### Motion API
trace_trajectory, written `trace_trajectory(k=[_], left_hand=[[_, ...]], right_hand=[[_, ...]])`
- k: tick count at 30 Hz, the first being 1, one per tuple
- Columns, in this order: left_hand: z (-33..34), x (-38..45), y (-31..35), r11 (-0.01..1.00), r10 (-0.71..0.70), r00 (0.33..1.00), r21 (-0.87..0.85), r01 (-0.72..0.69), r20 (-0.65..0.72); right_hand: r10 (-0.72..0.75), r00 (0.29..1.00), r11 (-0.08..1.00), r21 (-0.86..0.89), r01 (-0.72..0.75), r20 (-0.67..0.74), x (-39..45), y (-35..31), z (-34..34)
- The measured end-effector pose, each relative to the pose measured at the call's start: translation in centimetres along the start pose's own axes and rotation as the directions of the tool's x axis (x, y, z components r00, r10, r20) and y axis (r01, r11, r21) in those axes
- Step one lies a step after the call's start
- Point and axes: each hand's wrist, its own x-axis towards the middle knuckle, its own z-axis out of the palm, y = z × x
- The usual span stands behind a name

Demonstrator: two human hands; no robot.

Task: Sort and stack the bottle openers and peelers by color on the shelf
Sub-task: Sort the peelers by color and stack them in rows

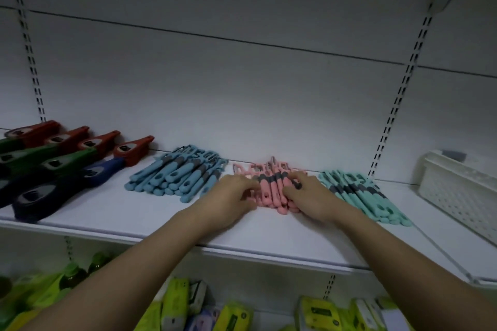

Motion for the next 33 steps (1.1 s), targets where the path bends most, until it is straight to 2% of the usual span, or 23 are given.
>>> trace_trajectory(k=[1, 3, 4, 6, 8, 9, 10, 11, 12, 13, 16, 18, 20, 21, 23, 26, 27, 30, 33], left_hand=[[-0.1, -0.1, -0.1, 0.999, 0.037, 0.996, 0.035, -0.034, -0.082], [-0.2, 0.1, -0.4, 0.998, 0.031, 0.956, 0.065, -0.012, -0.291], [-0.3, 0.3, -0.4, 0.999, 0.014, 0.919, 0.045, 0.003, -0.394], [-0.5, 0.7, 0.1, 0.998, 0.055, 0.798, 0.012, -0.060, -0.600], [-0.2, 0.9, 1.2, 0.988, 0.128, 0.731, 0.021, -0.153, -0.670], [0.4, 1.1, 1.5, 0.981, 0.159, 0.762, 0.014, -0.193, -0.628], [1.1, 1.3, 1.6, 0.978, 0.167, 0.835, -0.021, -0.208, -0.525], [1.8, 1.4, 1.6, 0.980, 0.149, 0.915, -0.066, -0.186, -0.374], [2.5, 1.5, 1.6, 0.985, 0.119, 0.965, -0.096, -0.145, -0.233], [3.0, 1.6, 1.5, 0.989, 0.105, 0.981, -0.085, -0.120, -0.163], [2.9, 2.4, 1.4, 0.999, 0.009, 0.993, -0.029, -0.012, -0.119], [2.2, 2.8, 1.4, 0.993, -0.094, 0.995, -0.068, 0.096, 0.035], [2.4, 2.9, 1.5, 0.989, -0.124, 0.979, -0.065, 0.136, 0.163], [2.7, 2.8, 1.7, 0.992, -0.110, 0.980, -0.035, 0.118, 0.168], [3.5, 2.5, 1.9, 0.998, -0.046, 0.995, -0.046, 0.050, 0.086], [3.8, 2.5, 2.0, 0.985, 0.007, 0.998, -0.173, -0.018, -0.065], [3.8, 2.7, 1.7, 0.985, 0.006, 0.998, -0.173, -0.018, -0.068], [4.1, 3.4, 1.1, 0.996, -0.040, 0.998, -0.073, 0.044, 0.046], [4.1, 3.9, 1.5, 0.999, -0.010, 0.978, -0.044, 0.019, 0.208]], right_hand=[[-0.005, 1.000, 1.000, 0.002, 0.005, -0.011, 0.1, 0.1, 0.1], [-0.002, 1.000, 1.000, 0.009, 0.002, -0.025, 0.1, 0.4, 0.4], [0.008, 1.000, 1.000, 0.025, -0.007, -0.028, 0.1, 0.5, 0.5], [0.012, 0.999, 0.998, 0.056, -0.009, -0.044, 0.4, 1.0, 1.0], [-0.005, 0.998, 0.998, 0.059, 0.009, -0.064, 0.3, 1.2, 1.3], [-0.019, 0.997, 0.998, 0.054, 0.023, -0.072, 0.2, 1.1, 1.4], [-0.029, 0.996, 0.998, 0.061, 0.034, -0.084, 0.0, 1.0, 1.4], [-0.038, 0.996, 0.996, 0.073, 0.044, -0.086, -0.1, 1.2, 1.4], [-0.050, 0.995, 0.995, 0.085, 0.058, -0.083, -0.2, 1.3, 1.4], [-0.072, 0.994, 0.992, 0.101, 0.079, -0.079, -0.4, 1.4, 1.4], [-0.082, 0.993, 0.972, 0.214, 0.099, -0.086, -1.3, 0.3, 0.4], [-0.072, 0.995, 0.956, 0.280, 0.087, -0.065, -1.2, -0.2, -0.3], [-0.080, 0.993, 0.971, 0.218, 0.096, -0.083, -0.8, -0.6, -0.3], [-0.096, 0.989, 0.977, 0.181, 0.115, -0.111, -0.5, -0.6, 0.1], [-0.101, 0.983, 0.973, 0.189, 0.130, -0.155, 0.4, -0.2, 1.1], [-0.127, 0.969, 0.933, 0.307, 0.189, -0.211, 0.7, 0.2, 2.1], [-0.138, 0.962, 0.923, 0.322, 0.212, -0.235, 0.7, 0.3, 2.2], [-0.116, 0.934, 0.936, 0.277, 0.217, -0.338, 1.1, 1.2, 2.4], [0.002, 0.918, 0.957, 0.267, 0.114, -0.397, 1.5, 2.0, 2.3]])
